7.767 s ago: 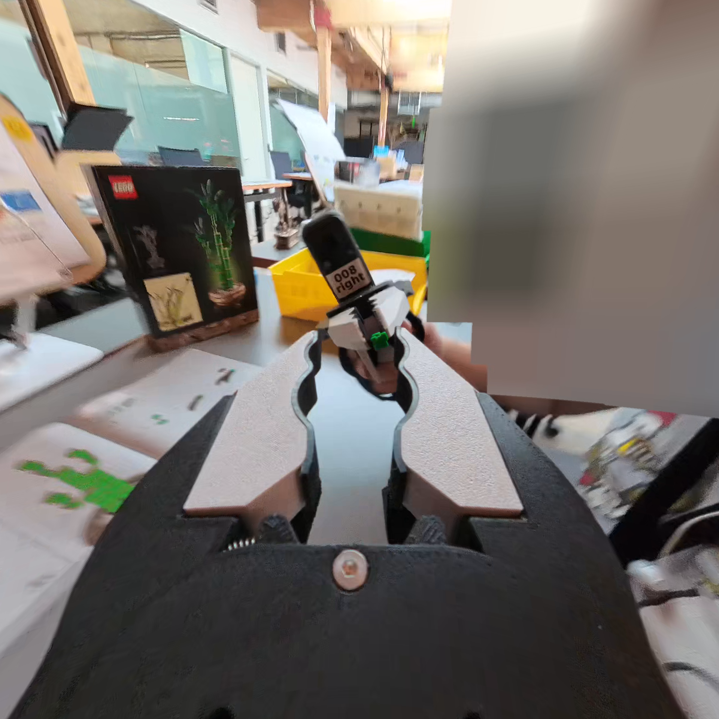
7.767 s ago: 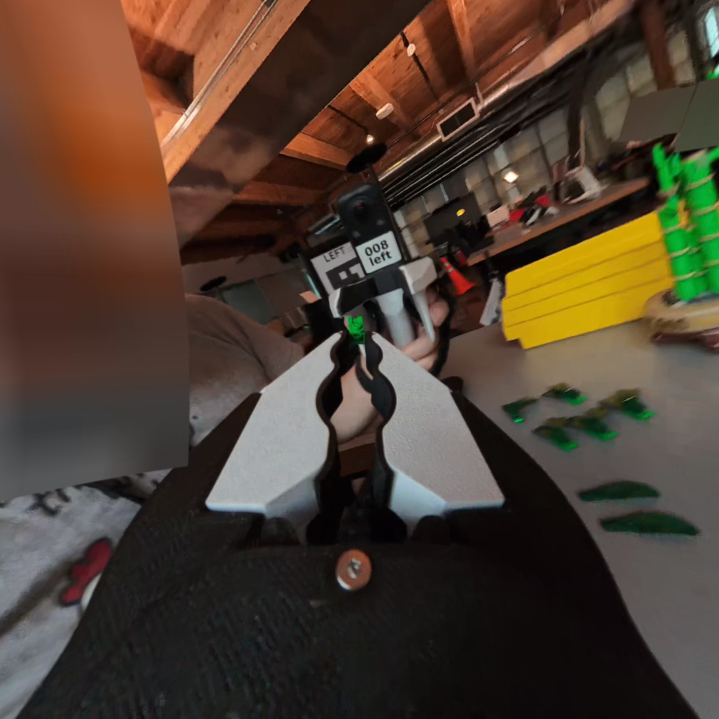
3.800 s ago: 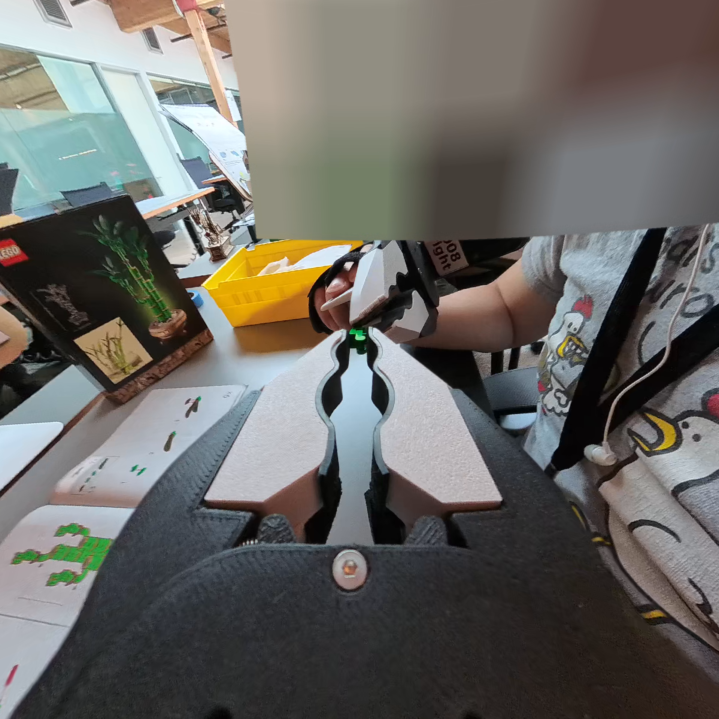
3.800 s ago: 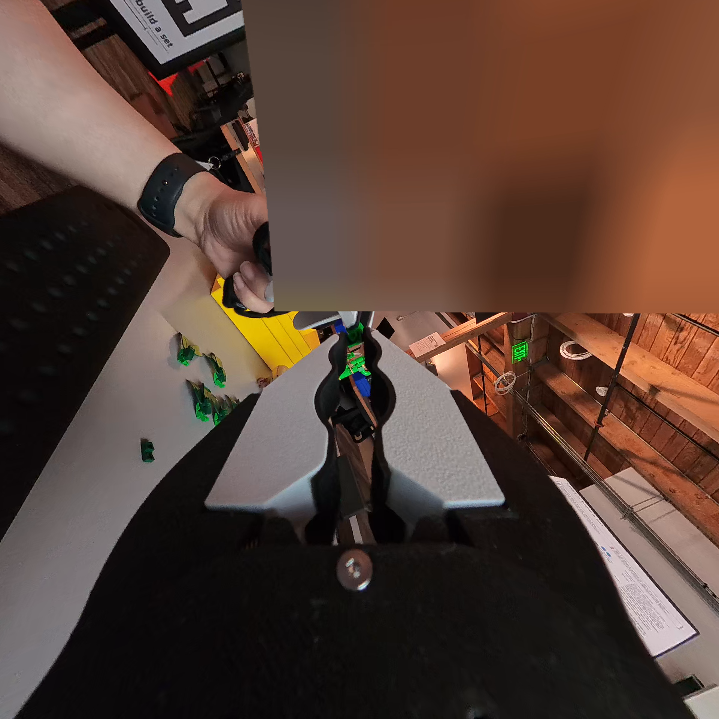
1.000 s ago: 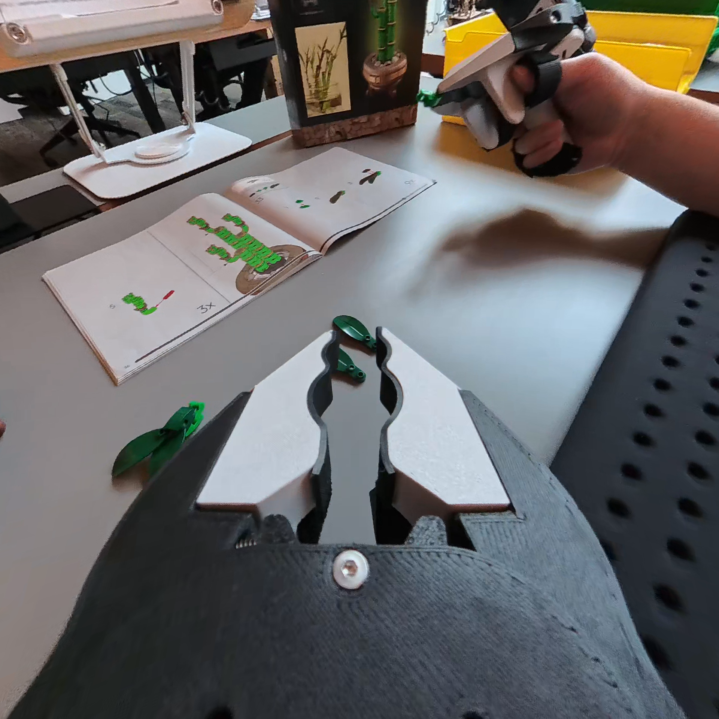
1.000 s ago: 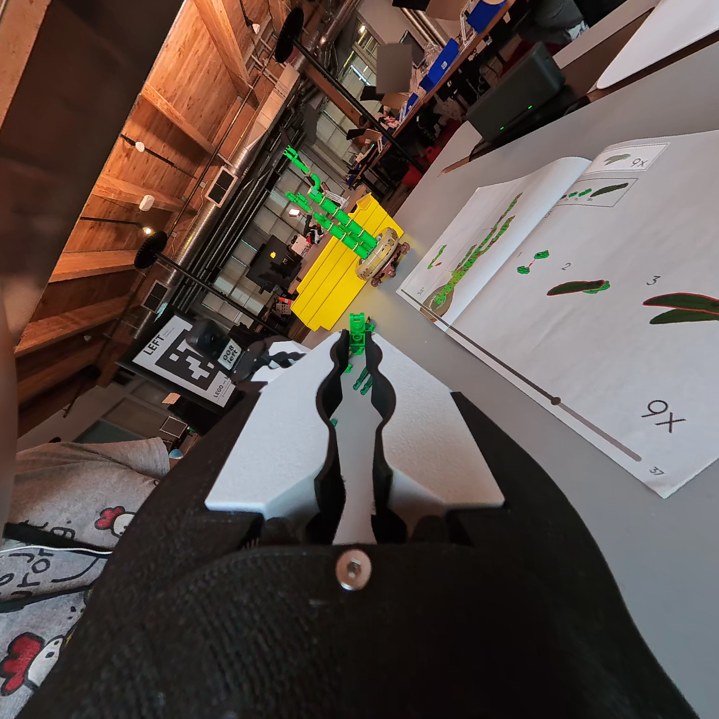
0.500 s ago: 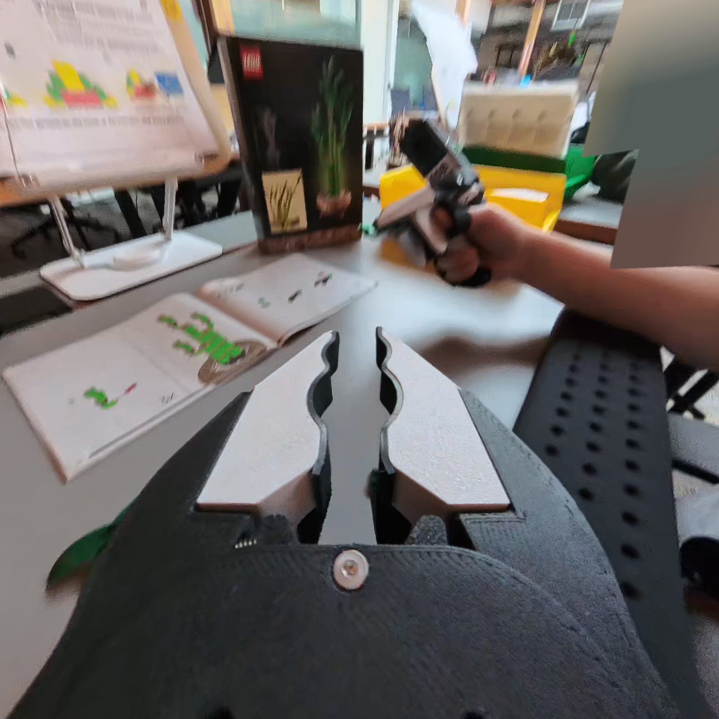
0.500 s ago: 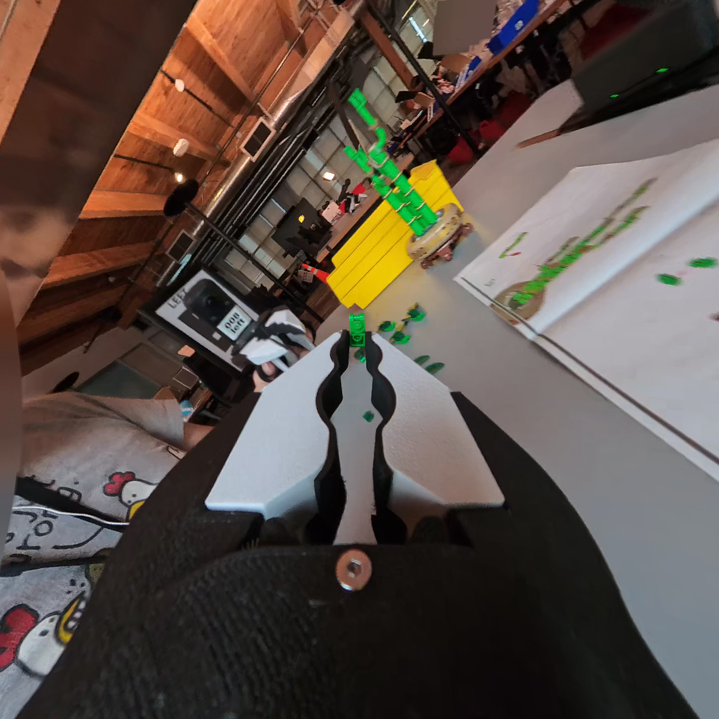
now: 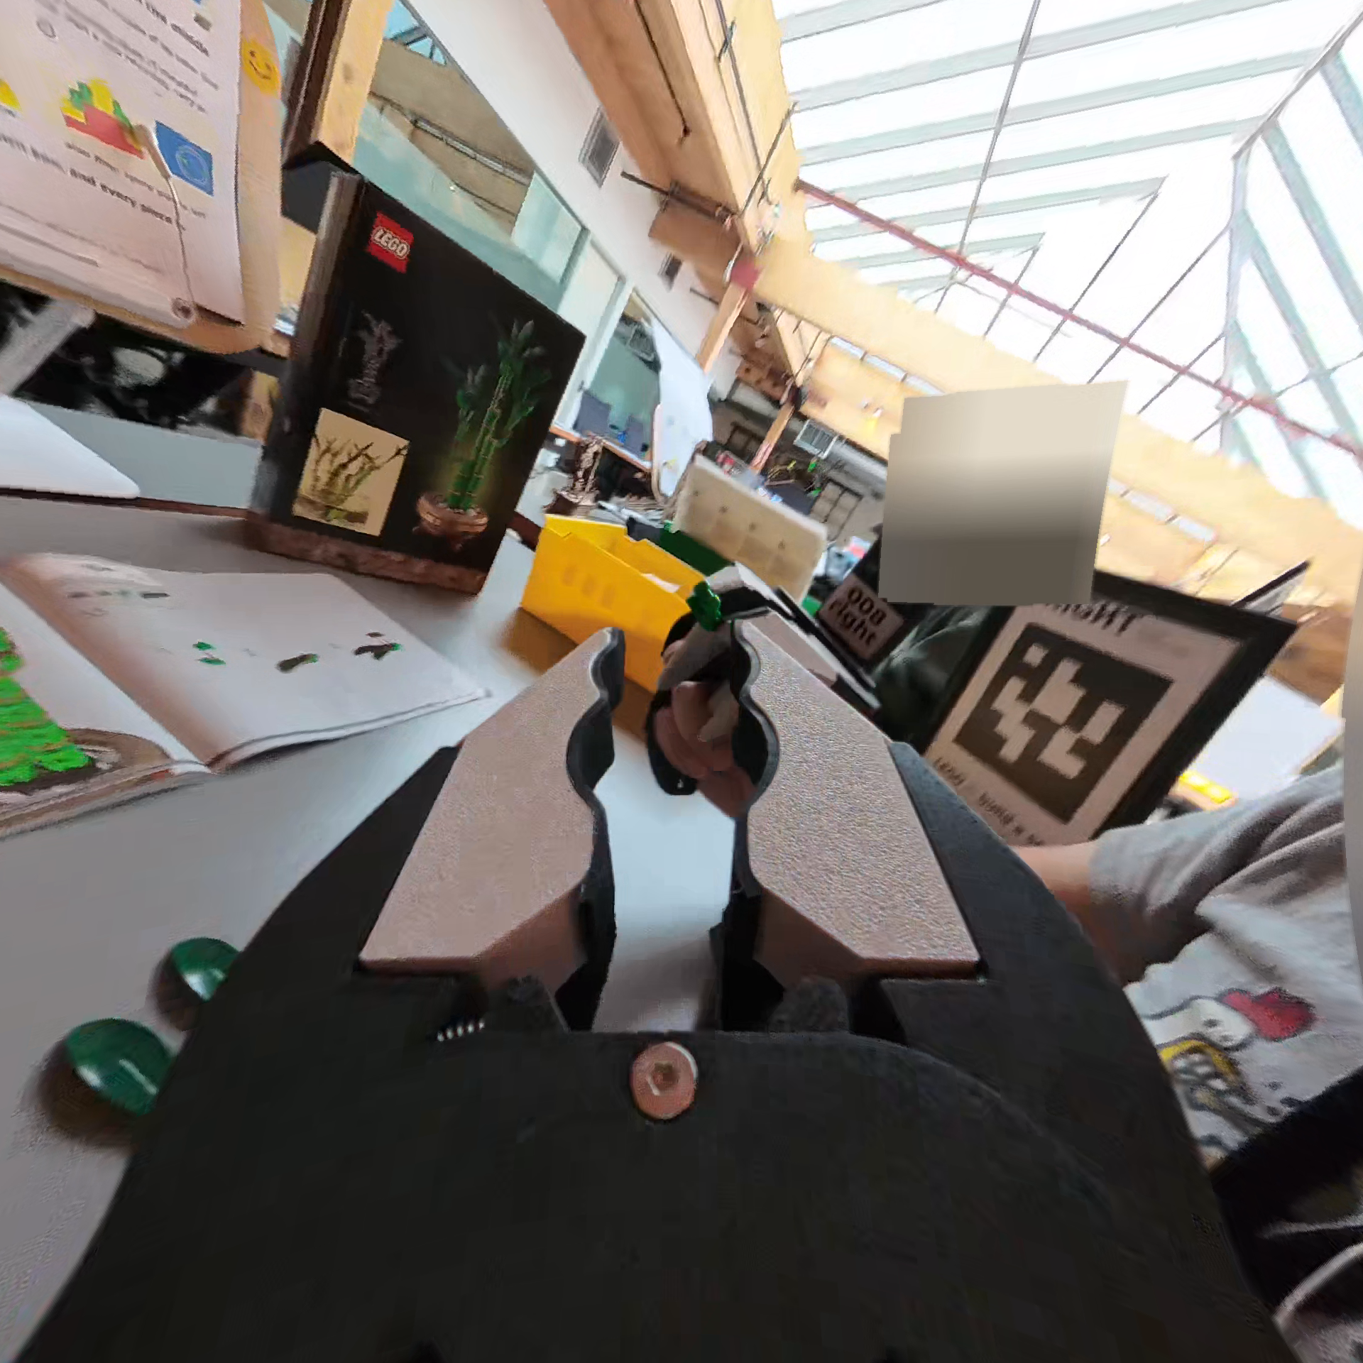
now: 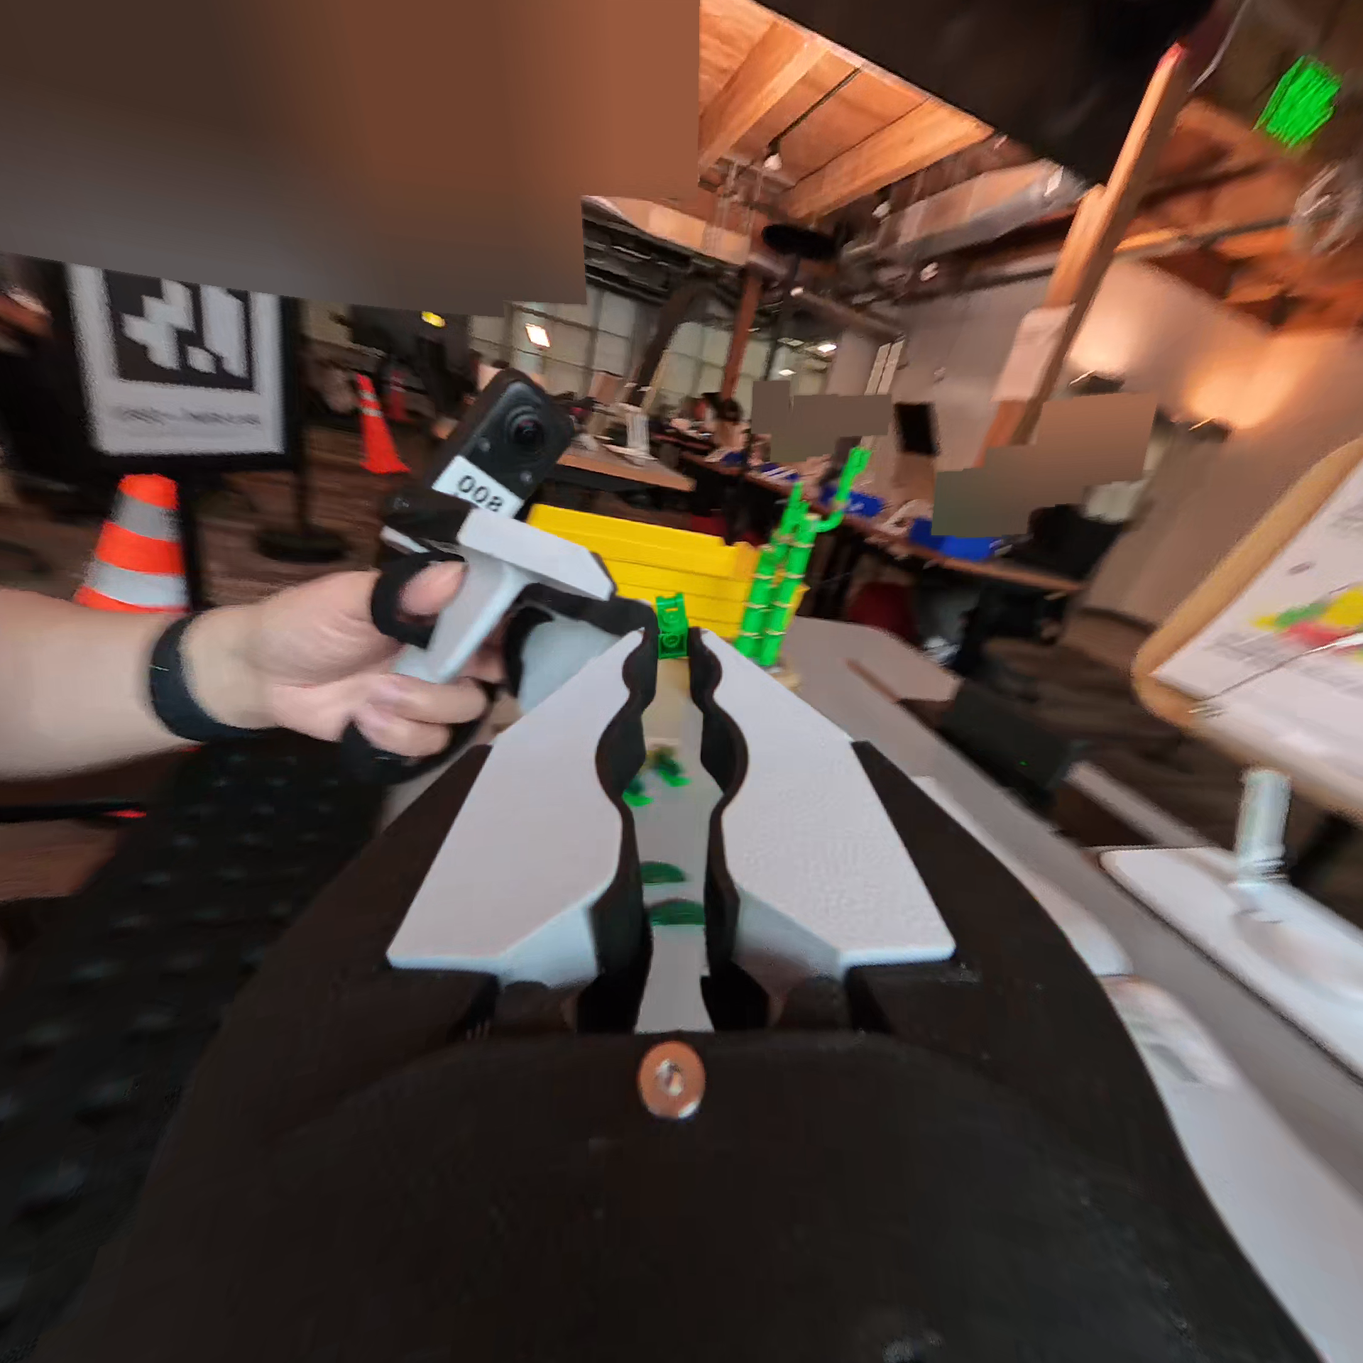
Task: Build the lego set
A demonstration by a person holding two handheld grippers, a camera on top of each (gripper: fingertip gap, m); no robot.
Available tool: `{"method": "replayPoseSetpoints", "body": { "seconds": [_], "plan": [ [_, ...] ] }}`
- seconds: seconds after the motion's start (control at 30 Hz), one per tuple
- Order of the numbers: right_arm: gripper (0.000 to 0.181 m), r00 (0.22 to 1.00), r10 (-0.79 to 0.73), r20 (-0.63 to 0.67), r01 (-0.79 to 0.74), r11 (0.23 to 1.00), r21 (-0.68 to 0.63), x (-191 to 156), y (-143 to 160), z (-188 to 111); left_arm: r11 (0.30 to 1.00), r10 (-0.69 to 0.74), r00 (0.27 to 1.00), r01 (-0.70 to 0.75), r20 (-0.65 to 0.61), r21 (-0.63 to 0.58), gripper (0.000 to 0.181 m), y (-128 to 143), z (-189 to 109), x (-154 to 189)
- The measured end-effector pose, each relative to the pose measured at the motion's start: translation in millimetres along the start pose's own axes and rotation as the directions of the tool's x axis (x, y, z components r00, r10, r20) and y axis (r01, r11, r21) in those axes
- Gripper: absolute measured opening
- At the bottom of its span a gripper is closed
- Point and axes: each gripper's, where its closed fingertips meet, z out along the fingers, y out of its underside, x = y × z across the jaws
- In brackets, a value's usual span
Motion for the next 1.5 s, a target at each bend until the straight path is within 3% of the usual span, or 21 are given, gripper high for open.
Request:
{"method": "replayPoseSetpoints", "body": {
  "seconds": [0.1,0.2,0.3,0.77,0.93,1.0,1.07,1.1,1.17,1.2,1.23,1.3,1.33,1.4,1.5],
  "plan": [
    [0.006,0.949,-0.290,-0.123,0.286,0.957,-0.049,2,-2,-1,0.989,-0.148,0.987,0.149,-0.063,0.008,0.031,7,0,4],
    [0.006,0.792,-0.579,-0.193,0.564,0.816,-0.131,-5,-3,2,0.975,-0.209,0.974,0.214,-0.082,0.058,0.031,5,1,2],
    [0.006,0.624,-0.736,-0.262,0.695,0.676,-0.243,-1,-5,4,0.967,-0.237,0.964,0.246,-0.121,0.067,0.030,1,2,5],
    [0.007,0.216,-0.950,-0.226,0.879,0.290,-0.378,-13,-6,10,0.925,-0.360,0.912,0.376,-0.196,0.049,0.024,-6,9,13],
    [0.007,0.189,-0.960,-0.205,0.889,0.256,-0.380,-15,-3,12,0.937,-0.331,0.926,0.346,-0.180,0.057,0.006,-7,9,10],
    [0.014,0.267,-0.949,-0.166,0.883,0.310,-0.353,-17,6,15,0.955,-0.286,0.947,0.295,-0.145,0.042,0.006,-8,6,4],
    [0.019,0.430,-0.894,-0.125,0.839,0.447,-0.310,-19,17,17,0.972,-0.232,0.966,0.235,-0.112,0.009,0.005,-13,0,-4],
    [0.021,0.562,-0.823,-0.085,0.782,0.562,-0.268,-23,24,19,0.978,-0.207,0.973,0.204,-0.098,-0.045,0.005,-13,-4,-7],
    [0.025,0.878,-0.473,0.071,0.477,0.857,-0.194,-38,39,22,0.960,-0.156,0.985,0.134,-0.073,-0.246,0.006,0,-10,-13],
    [0.027,0.968,-0.205,0.142,0.229,0.957,-0.180,-44,39,23,0.925,-0.125,0.989,0.090,-0.074,-0.368,0.006,11,-15,-12],
    [0.029,0.971,0.069,0.228,-0.028,0.984,-0.178,-51,33,22,0.877,-0.089,0.993,0.040,-0.081,-0.479,0.006,21,-20,-12],
    [0.034,0.791,0.481,0.377,-0.430,0.877,-0.216,-55,16,16,0.754,-0.018,0.993,-0.062,-0.115,-0.654,0.006,38,-32,-8],
    [0.029,0.698,0.588,0.408,-0.537,0.807,-0.246,-53,14,13,0.700,0.006,0.990,-0.105,-0.142,-0.707,0.007,43,-36,-5],
    [0.028,0.664,0.647,0.374,-0.568,0.762,-0.310,-49,28,11,0.632,0.007,0.984,-0.142,-0.179,-0.762,0.007,47,-38,2],
    [0.025,0.628,0.695,0.350,-0.555,0.715,-0.425,-61,49,10,0.610,-0.025,0.984,-0.124,-0.175,-0.782,0.006,46,-30,6]
  ]
}}
